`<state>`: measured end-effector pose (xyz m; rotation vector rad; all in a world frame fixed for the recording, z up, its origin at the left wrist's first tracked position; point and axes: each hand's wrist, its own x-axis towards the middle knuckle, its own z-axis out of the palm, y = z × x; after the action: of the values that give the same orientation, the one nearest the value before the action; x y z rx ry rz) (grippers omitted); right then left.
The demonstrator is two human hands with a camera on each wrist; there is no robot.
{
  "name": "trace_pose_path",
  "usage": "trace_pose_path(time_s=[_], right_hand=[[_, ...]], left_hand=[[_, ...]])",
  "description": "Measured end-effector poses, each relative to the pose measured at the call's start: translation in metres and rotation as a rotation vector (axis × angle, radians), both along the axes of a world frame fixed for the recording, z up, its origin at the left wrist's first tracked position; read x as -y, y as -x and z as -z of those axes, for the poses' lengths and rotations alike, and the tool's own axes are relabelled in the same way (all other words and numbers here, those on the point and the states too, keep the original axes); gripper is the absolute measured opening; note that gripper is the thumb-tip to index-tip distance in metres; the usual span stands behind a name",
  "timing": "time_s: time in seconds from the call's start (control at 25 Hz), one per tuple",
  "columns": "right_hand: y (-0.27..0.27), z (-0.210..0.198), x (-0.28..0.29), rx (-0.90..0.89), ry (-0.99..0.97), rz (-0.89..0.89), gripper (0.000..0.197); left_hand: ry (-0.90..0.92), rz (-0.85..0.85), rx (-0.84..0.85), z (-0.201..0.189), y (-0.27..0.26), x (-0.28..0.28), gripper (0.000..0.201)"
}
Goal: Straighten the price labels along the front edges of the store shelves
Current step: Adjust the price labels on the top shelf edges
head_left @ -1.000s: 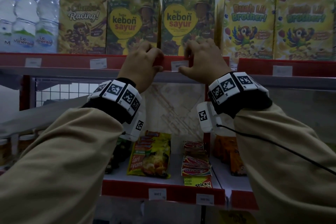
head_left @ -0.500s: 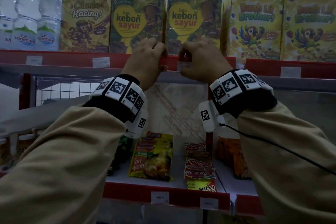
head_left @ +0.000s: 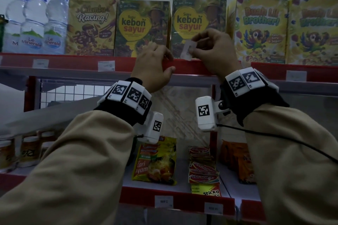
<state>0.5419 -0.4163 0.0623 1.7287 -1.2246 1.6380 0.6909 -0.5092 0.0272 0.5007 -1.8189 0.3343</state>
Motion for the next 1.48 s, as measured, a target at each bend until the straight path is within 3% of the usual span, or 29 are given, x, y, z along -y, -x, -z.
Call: trace_pose_path(time_s=[0.16,0.48,0.6,0.72,0.8,1.0,1.2,1.36,1.48], right_hand=[[0.004,0.003,0.001,0.123,0.027,-0.105,0.026],[-0.001,0.015,0.006,0.059,-0.083,-0.126,0.017],[-0.001,0.013,0.007,-0.046,-0.089,-0.044,0.011],[-0.003,0.004,0.008,-0.237,-0.04,0.158,0.008],[-0.001,-0.005,0.009,-0.239,-0.025,0.205,0.008],[-0.005,-0.006,0.02,-0.052,0.021,0.103,0.006],[-0.017,0.005,0.032,-0.119,-0.048,0.167,0.006],[-0.023,0.003,0.034,-0.165,-0.101,0.165,0.004],[-0.024,-0.001,0.034,-0.194,-0.179,0.158,0.001]], left_hand=[[-0.002,0.072,-0.079,0.0,0.006,0.001,0.03],[0.051,0.016,-0.076,0.002,0.015,0.008,0.026],[0.076,0.047,-0.084,0.001,0.016,0.011,0.021],[0.072,0.044,-0.053,-0.002,0.011,0.011,0.02],[0.06,0.048,-0.005,-0.005,0.006,0.009,0.02],[0.113,-0.207,0.21,-0.015,-0.023,0.012,0.033],[0.031,-0.128,0.153,-0.014,-0.035,0.018,0.032],[-0.035,0.106,0.043,-0.014,-0.038,0.019,0.025],[-0.024,0.171,0.047,-0.014,-0.037,0.022,0.017]])
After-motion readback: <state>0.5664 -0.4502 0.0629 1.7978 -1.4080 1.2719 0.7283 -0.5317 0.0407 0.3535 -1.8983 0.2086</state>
